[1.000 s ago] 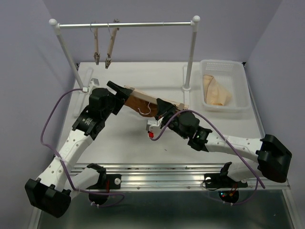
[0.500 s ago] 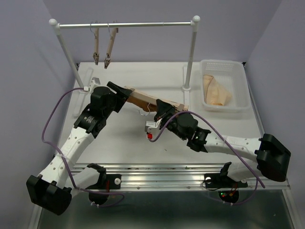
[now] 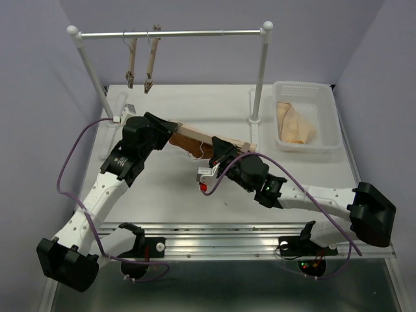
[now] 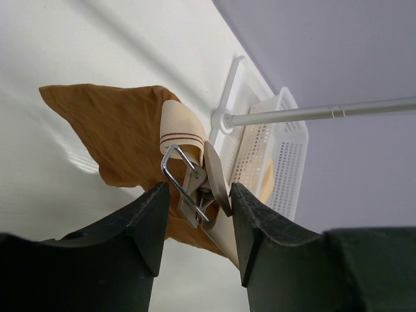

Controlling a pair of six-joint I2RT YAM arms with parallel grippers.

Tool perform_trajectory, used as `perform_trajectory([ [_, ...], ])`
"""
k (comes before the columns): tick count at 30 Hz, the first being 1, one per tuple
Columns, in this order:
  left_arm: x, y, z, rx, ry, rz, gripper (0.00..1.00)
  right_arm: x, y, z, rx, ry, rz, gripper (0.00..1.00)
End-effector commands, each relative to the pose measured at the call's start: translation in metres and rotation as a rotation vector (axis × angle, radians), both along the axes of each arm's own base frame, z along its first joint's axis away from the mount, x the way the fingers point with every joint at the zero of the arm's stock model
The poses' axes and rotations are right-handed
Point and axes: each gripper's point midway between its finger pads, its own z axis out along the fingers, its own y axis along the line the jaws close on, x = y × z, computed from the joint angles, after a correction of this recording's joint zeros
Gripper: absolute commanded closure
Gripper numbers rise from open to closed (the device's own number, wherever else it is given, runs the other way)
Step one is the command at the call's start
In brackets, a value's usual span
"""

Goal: Remove the underwear clipped to the hanger

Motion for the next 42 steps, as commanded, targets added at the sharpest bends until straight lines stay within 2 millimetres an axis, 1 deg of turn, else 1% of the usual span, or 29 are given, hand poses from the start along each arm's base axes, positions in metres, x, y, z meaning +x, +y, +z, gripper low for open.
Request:
perform_trajectory([
  [1,0.006,0.002,0.029,-0.007,-0.085,0.002,0.48,-0.002,0.001,0.030,0.069,-0.065,-0.003,0.99],
  [3,0.007,0.002,0.029,-0.008,-0.083,-0.001,0.48,-0.002,0.001,0.029,0.070,-0.062,-0.003,0.99],
  [8,0.008,-0.001,0.028,-0.015,-0.086,-0.024,0.57,-0.001,0.002,0.029,0.068,-0.061,-0.006,0.99],
  [11,0.009,-0.007,0.026,-0.023,-0.085,-0.054,0.68,-0.001,0.001,0.029,0.071,-0.061,-0.009,0.99],
  [15,0.012,-0.009,0.021,-0.024,-0.073,-0.064,1.00,0.001,0.001,0.028,0.067,-0.060,-0.018,0.99],
  [16,0.010,-0.015,0.021,-0.032,-0.065,-0.096,1.00,0.002,0.001,0.028,0.070,-0.061,-0.024,0.99],
  [24,0.006,-0.016,0.022,-0.033,-0.096,-0.119,1.00,0.008,-0.001,0.024,0.055,-0.060,-0.066,0.99],
  [26,0.003,-0.015,0.027,-0.013,-0.110,-0.129,1.00,0.011,-0.004,0.020,0.040,-0.066,-0.092,0.99],
  [28,-0.002,-0.021,0.040,-0.003,-0.155,-0.183,1.00,0.012,-0.004,0.017,0.040,-0.059,-0.100,0.99],
  [31,-0.005,-0.026,0.050,-0.001,-0.159,-0.222,1.00,0.014,0.004,0.014,0.103,0.015,-0.083,0.99],
  [32,-0.005,-0.025,0.049,0.021,-0.152,-0.227,1.00,0.014,0.010,0.022,0.134,0.046,-0.068,0.99],
  [33,-0.004,-0.023,0.050,0.033,-0.141,-0.218,1.00,0.013,0.014,0.019,0.139,0.093,-0.052,0.99],
  [34,-0.003,-0.019,0.050,0.053,-0.114,-0.199,1.00,0.007,0.021,0.010,0.173,0.198,-0.012,0.99],
  [35,-0.003,-0.018,0.050,0.063,-0.104,-0.195,1.00,0.003,0.026,0.011,0.197,0.250,0.018,0.99],
  [36,-0.002,-0.016,0.049,0.075,-0.090,-0.188,1.00,-0.002,0.032,0.019,0.268,0.330,0.045,0.99],
  [37,-0.002,-0.013,0.051,0.095,-0.068,-0.175,1.00,-0.011,0.037,0.017,0.252,0.381,0.094,0.99],
  [40,-0.002,-0.006,0.051,0.155,-0.028,-0.164,1.00,-0.026,0.044,0.020,0.227,0.445,0.169,0.99],
  [41,-0.002,-0.005,0.051,0.169,-0.023,-0.166,1.00,-0.033,0.047,0.027,0.232,0.456,0.212,0.99],
  [42,-0.002,-0.004,0.051,0.180,-0.022,-0.171,1.00,-0.035,0.046,0.030,0.243,0.460,0.221,0.99],
])
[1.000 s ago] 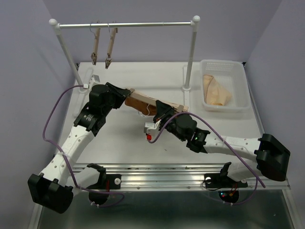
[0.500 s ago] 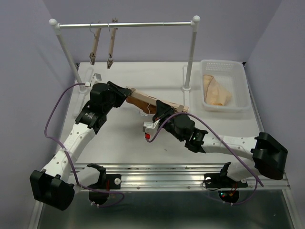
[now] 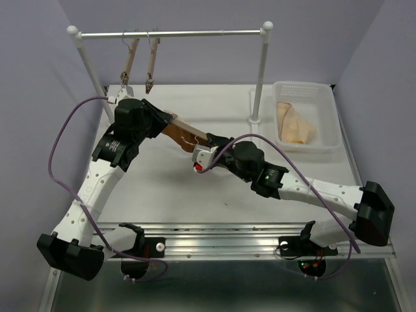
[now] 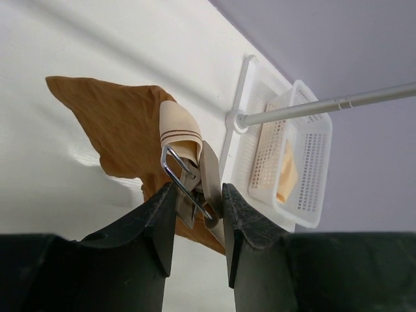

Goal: Remove the underwear clipped to the hanger

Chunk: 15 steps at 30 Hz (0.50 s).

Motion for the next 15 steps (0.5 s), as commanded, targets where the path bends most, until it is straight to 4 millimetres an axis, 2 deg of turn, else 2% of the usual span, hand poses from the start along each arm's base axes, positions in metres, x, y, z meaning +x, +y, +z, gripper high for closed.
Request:
perform_trajectory([
  [1,-0.012,-0.012,0.012,0.051,0.007,-0.102,1.00,-0.045,0.028,0.021,0.088,0.136,0.254,0.99],
  [6,-0.011,-0.001,0.008,0.080,0.001,-0.045,1.00,-0.047,0.022,0.023,0.102,0.176,0.235,0.99],
  [10,-0.011,-0.003,0.013,0.041,-0.044,-0.046,1.00,-0.049,0.020,0.022,0.126,0.193,0.232,0.99],
  [12,-0.011,-0.006,0.016,0.019,-0.058,-0.053,1.00,-0.049,0.019,0.011,0.109,0.186,0.232,0.99],
  [15,-0.010,-0.015,0.016,-0.010,-0.081,-0.096,1.00,-0.040,0.018,0.009,0.119,0.147,0.193,0.99],
])
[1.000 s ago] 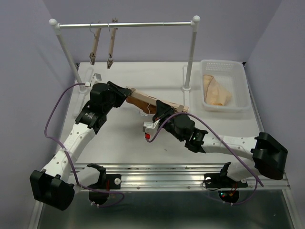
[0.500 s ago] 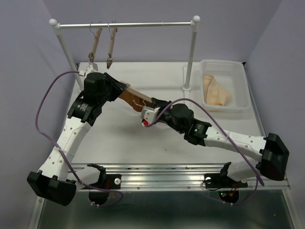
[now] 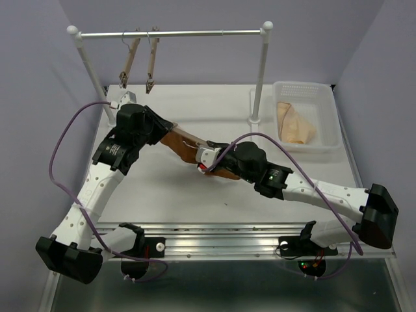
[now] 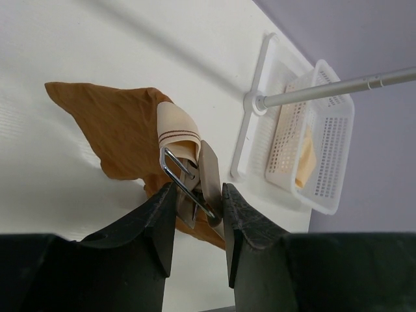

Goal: Remove the underwear clipped to the hanger

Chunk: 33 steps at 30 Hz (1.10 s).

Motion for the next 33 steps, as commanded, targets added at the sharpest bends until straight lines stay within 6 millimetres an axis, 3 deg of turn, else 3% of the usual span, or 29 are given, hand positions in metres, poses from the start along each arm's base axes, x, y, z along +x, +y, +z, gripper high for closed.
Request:
perform_trajectory([
  [1,0.007,-0.019,0.035,-0.072,-0.155,-0.082,1.00,-0.015,0.019,0.018,0.076,-0.039,0.092,0.99],
  [5,0.010,-0.024,0.037,-0.073,-0.171,-0.109,1.00,-0.003,0.019,0.028,0.152,-0.011,0.016,0.99],
  [6,0.011,-0.024,0.038,-0.070,-0.169,-0.108,0.94,-0.002,0.020,0.032,0.174,-0.003,0.006,0.99],
  [9,0.013,-0.025,0.036,-0.068,-0.164,-0.108,0.26,0.006,0.017,0.042,0.249,0.048,-0.062,0.99],
  [11,0.013,-0.025,0.037,-0.075,-0.173,-0.110,0.02,0.010,0.014,0.044,0.264,0.056,-0.098,0.99],
  [16,0.012,-0.024,0.048,-0.087,-0.211,-0.099,0.01,0.018,0.008,0.045,0.303,0.093,-0.172,0.99],
  [21,0.011,-0.016,0.062,-0.073,-0.255,-0.068,0.01,0.043,-0.009,0.055,0.374,0.117,-0.335,0.99],
  [25,0.008,0.003,0.072,-0.029,-0.294,0.008,0.01,0.087,-0.038,0.068,0.484,0.179,-0.499,0.99],
  [27,0.002,0.022,0.078,0.006,-0.327,0.081,0.01,0.114,-0.057,0.100,0.587,0.178,-0.579,0.99],
  [28,-0.001,0.023,0.079,0.004,-0.333,0.082,0.01,0.116,-0.054,0.092,0.577,0.199,-0.584,0.99],
  [29,-0.002,0.032,0.080,0.020,-0.344,0.121,0.01,0.133,-0.064,0.108,0.622,0.181,-0.618,0.99],
  [31,-0.011,0.044,0.086,0.024,-0.373,0.168,0.01,0.148,-0.071,0.121,0.659,0.165,-0.645,0.99],
  [32,-0.011,0.052,0.082,0.042,-0.374,0.206,0.01,0.158,-0.081,0.140,0.701,0.140,-0.660,0.99],
  [33,-0.014,0.057,0.083,0.048,-0.380,0.222,0.01,0.169,-0.079,0.137,0.695,0.139,-0.673,0.99],
])
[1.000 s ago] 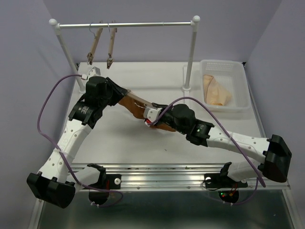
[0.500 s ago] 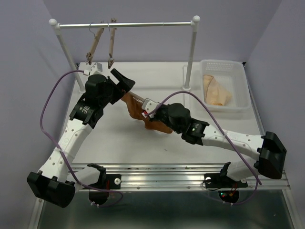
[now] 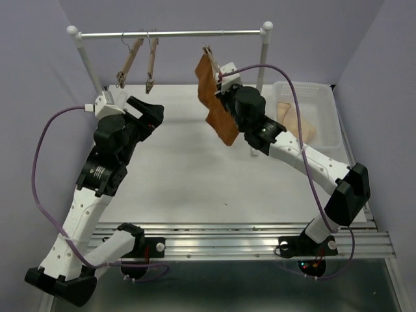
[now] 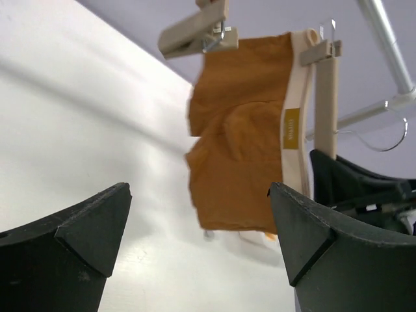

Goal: Remove the underwear clipped to the hanger

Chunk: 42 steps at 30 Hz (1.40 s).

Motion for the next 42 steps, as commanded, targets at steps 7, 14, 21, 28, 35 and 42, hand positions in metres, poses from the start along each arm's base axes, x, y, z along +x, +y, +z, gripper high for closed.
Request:
perform_trajectory([
  [7,-0.018,0.058,0.008,0.091,-0.066,0.250,0.01,0.070,-0.046,0.110,0.218,-0.175,-0.196,0.99],
  [14,-0.017,0.064,0.008,0.129,-0.059,0.273,0.01,0.107,-0.048,0.114,0.231,-0.190,-0.206,0.99],
  [21,-0.015,0.064,0.004,0.139,-0.050,0.275,0.01,0.109,-0.037,0.100,0.216,-0.155,-0.134,0.99],
  [28,-0.011,0.048,0.007,0.143,-0.099,0.187,0.01,0.074,-0.042,0.104,0.188,-0.139,-0.037,0.99],
  [35,-0.001,0.010,0.026,0.187,-0.249,-0.019,0.01,0.038,-0.047,0.103,0.129,-0.102,0.059,0.99],
  [42,0.017,-0.026,0.068,0.417,-0.564,-0.204,0.01,-0.010,-0.038,0.030,0.044,0.184,0.227,0.99],
])
